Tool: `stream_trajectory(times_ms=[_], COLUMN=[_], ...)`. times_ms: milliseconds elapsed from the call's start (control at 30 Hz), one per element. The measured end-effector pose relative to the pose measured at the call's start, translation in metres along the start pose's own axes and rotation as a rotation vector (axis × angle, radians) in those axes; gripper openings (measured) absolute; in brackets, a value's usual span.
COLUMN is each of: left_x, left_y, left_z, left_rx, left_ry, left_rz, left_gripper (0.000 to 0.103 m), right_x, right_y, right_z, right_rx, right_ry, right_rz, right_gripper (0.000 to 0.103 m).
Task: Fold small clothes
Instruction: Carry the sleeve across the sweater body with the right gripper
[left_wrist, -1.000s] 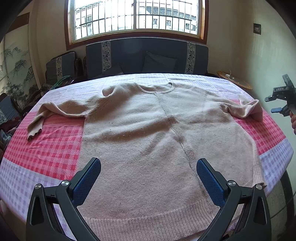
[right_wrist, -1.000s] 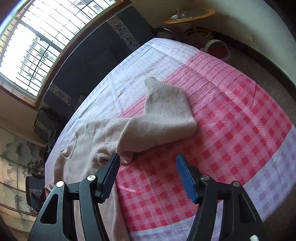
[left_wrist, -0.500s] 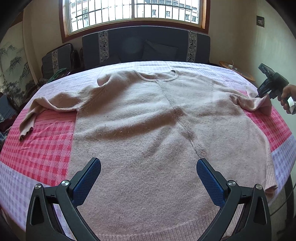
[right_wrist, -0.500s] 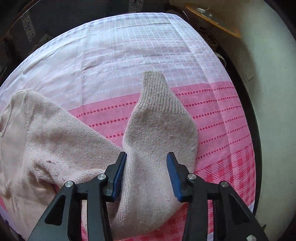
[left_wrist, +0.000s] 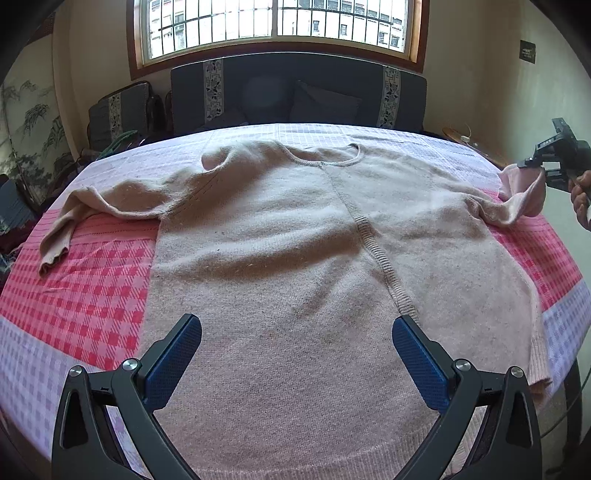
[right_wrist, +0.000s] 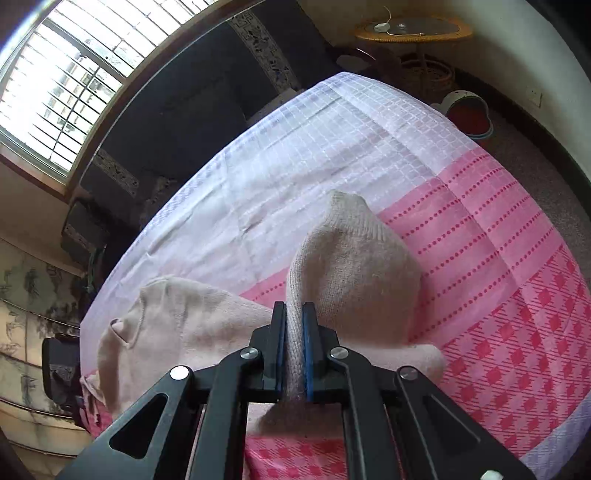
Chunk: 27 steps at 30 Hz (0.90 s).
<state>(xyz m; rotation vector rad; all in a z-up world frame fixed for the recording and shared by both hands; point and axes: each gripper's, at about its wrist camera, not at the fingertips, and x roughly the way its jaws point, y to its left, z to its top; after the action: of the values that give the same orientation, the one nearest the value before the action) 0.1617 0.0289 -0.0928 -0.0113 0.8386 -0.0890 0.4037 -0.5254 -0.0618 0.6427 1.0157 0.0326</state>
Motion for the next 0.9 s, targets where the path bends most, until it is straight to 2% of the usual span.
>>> stream_trajectory(times_ms=[133,200,300,333,400,467,533,600,700,767,900], left_x=[-0.014,-0.02,-0.024,-0.025,-0.024,-0.022,-0.02,-0.018,-0.016,-0.013,-0.002], left_y=[0.016,0.025,0.041,0.047,0.059,0.071,0.082,0.092,0.103,0.11,0.123], left_z=[0.0,-0.002,-0.007,-0.009,-0.013,-0.017,-0.019,-0.019,-0.014,-0.005,0.026], left_rx=[-0.035,-0.045,-0.058,-0.065,-0.084,-0.107,-0.131,-0.151,-0.163,-0.179,-0.246], left_ry=[-0.034,-0.047,-0.052,-0.051,-0.041,-0.032,-0.025,-0.025,-0.032,-0.033,-0.039], left_rz=[0.026,0.044,0.076,0.084,0.096,0.103,0.107,0.101,0.097,0.068,-0.077], left_gripper=[0.102,0.102,0.102,0.102,0.102,0.102,0.102,0.102,0.102,0.102,0.102], right_x=[0.002,0.013,0.047,0.063,0.101,0.139,0.169,0.178,0.157,0.136,0.094], right_y=[0.094,0.16,0.25,0.276,0.315,0.335,0.337,0.323,0.293,0.265,0.2], right_z=[-0.015,-0.034,-0.084,-0.106,-0.156,-0.207,-0.243,-0.254,-0.25,-0.237,-0.216], right_rx=[-0.05,-0.16,-0.403,-0.489,-0.665,-0.823,-0.915,-0.872,-0.807,-0.723,-0.543], right_ry=[-0.085,-0.104,-0.045,-0.01,0.096,0.214,0.303,0.361,0.311,0.289,0.199], right_rz=[0.289,0.39,0.501,0.526,0.523,0.463,0.375,0.386,0.399,0.436,0.445], right_gripper=[0.008,0.008,0.008,0.008,0.008,0.008,0.009,0.011,0.011,0.012,0.013])
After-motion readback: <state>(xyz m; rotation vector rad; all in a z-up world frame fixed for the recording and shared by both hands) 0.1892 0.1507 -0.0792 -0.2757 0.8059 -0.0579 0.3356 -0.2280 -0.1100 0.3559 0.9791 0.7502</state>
